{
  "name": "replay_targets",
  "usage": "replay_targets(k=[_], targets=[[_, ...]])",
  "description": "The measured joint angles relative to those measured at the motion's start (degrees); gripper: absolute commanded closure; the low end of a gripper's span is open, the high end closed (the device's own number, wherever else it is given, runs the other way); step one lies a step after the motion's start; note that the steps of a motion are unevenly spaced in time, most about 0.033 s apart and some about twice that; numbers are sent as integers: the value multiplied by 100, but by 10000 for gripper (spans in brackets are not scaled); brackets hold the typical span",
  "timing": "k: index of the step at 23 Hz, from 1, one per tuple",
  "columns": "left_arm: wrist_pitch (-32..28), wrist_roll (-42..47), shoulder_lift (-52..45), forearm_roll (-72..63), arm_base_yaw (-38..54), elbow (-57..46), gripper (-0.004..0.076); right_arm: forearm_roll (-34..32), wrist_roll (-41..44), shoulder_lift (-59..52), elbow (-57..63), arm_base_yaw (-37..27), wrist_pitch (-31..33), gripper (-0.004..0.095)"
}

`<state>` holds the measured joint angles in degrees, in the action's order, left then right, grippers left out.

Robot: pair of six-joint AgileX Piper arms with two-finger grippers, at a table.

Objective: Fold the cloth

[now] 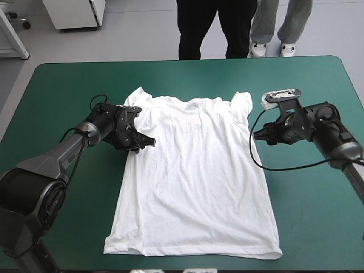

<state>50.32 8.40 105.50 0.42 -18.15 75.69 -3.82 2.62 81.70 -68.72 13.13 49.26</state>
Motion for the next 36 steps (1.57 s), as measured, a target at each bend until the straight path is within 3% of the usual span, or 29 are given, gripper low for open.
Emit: replay_targets(k=[1,9,16,18,20,23,24,36], targets=[[4,-16,14,-42,0,13,733,1,-7,134,-90,0,-22,375],[20,-231,63,-192,0,51,733,670,-492,1502,-1015,0,-21,375],[22,-235,63,-194,0,51,733,1004,-734,2404,-1027,0,-49,376],[22,-235,63,-194,0,51,733,1126,-793,2585,-1056,0,-41,421],[22,-235,69,-194,0,51,733,1125,-793,2662,-1118,0,-12,561],[5,-235,74,-194,0,51,733,1058,-927,2755,-1187,-17,79,882],[5,-235,74,-188,0,51,733,1062,-1050,2793,-1200,-9,89,924],[150,-359,-39,114,1,193,733,1389,-1060,2801,-1473,240,408,925]])
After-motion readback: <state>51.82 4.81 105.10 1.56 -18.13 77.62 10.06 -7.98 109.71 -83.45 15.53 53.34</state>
